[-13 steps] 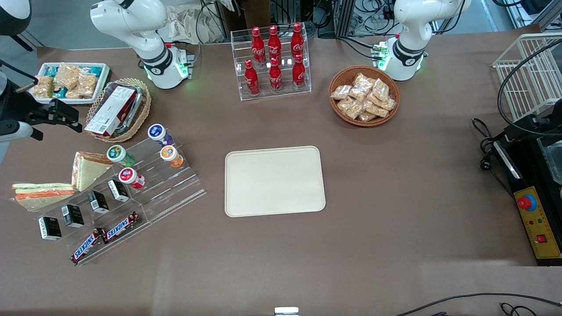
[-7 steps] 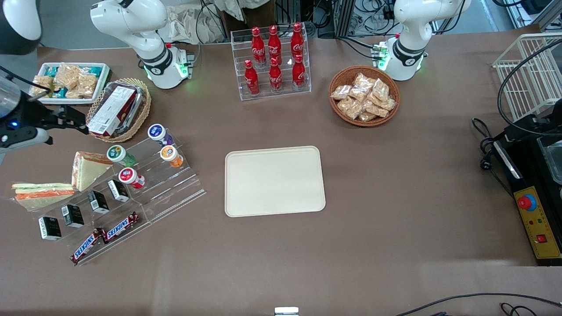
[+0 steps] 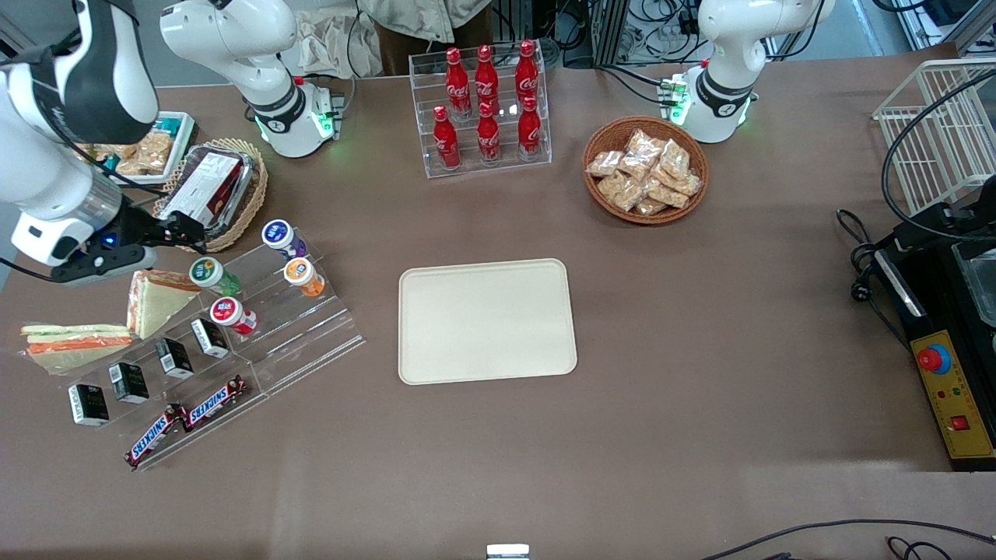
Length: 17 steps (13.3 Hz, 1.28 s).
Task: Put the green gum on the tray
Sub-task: 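Move the right gripper over the green gum bottle on the rack, then grasp the green gum bottle with the right gripper and lift it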
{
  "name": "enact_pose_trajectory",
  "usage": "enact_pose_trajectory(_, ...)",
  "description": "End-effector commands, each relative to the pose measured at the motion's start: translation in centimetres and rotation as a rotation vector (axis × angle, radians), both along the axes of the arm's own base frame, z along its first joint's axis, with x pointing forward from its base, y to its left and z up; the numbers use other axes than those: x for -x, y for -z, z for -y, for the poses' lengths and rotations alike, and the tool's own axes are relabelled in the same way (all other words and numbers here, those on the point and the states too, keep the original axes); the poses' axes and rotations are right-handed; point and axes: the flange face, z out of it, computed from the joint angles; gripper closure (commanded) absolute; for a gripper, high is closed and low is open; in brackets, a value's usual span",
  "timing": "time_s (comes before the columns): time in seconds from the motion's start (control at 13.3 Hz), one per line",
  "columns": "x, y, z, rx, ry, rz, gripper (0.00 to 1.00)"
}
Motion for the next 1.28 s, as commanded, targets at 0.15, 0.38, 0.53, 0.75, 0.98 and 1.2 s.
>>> enact_pose_trajectory(0.15, 2.2, 4.4, 0.6, 0.015, -0.008, 0.055, 0.00)
enact_pose_trajectory(0.38, 2.7, 6.3, 1.9, 0.013, -0.018, 0.072, 0.00)
enact_pose_trajectory(0.53, 2.9, 7.4, 1.9, 0.012, -0.015, 0.075, 0.00)
enact_pose_trajectory(0.75, 2.9, 8.8, 1.8, 0.015, -0.015, 0.076, 0.00)
enact_pose_trajectory(0.98, 2.8, 9.2, 1.9, 0.016, -0.012, 0.070, 0.08)
enact_pose_trajectory(1.2, 2.7, 9.3, 1.8, 0.016, -0.012, 0.069, 0.52)
